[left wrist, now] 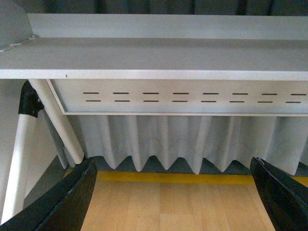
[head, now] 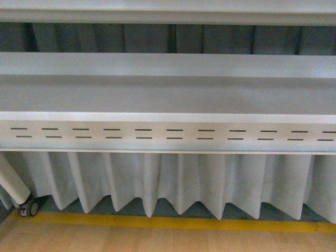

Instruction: Wind up and store yellow beetle toy

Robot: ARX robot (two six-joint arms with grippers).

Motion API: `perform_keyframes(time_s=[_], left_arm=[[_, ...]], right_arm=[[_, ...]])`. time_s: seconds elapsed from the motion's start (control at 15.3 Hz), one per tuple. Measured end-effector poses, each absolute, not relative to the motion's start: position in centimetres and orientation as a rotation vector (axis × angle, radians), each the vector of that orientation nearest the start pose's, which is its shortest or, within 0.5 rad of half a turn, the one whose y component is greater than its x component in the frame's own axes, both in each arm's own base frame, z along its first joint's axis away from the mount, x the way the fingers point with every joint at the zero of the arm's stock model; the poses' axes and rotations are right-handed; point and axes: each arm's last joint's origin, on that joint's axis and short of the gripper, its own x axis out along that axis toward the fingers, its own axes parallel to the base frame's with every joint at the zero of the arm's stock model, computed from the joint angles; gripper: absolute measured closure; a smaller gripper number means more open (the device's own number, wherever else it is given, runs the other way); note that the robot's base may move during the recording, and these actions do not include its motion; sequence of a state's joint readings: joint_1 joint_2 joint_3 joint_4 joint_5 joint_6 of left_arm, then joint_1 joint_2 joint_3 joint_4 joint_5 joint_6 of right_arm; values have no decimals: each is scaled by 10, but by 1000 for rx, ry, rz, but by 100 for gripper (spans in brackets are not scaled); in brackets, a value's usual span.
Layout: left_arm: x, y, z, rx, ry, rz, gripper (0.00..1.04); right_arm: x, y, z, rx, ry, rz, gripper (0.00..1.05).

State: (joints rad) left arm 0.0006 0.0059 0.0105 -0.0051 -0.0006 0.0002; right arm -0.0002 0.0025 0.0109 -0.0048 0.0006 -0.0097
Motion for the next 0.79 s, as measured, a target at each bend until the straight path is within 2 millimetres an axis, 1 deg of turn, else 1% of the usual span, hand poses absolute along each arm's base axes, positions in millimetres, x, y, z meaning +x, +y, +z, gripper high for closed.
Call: perform_keyframes(time_s=[0.79], left_arm=[[97,0,166,0,1,1,7]], right_arm=[[97,0,167,-10,-4,0,7]])
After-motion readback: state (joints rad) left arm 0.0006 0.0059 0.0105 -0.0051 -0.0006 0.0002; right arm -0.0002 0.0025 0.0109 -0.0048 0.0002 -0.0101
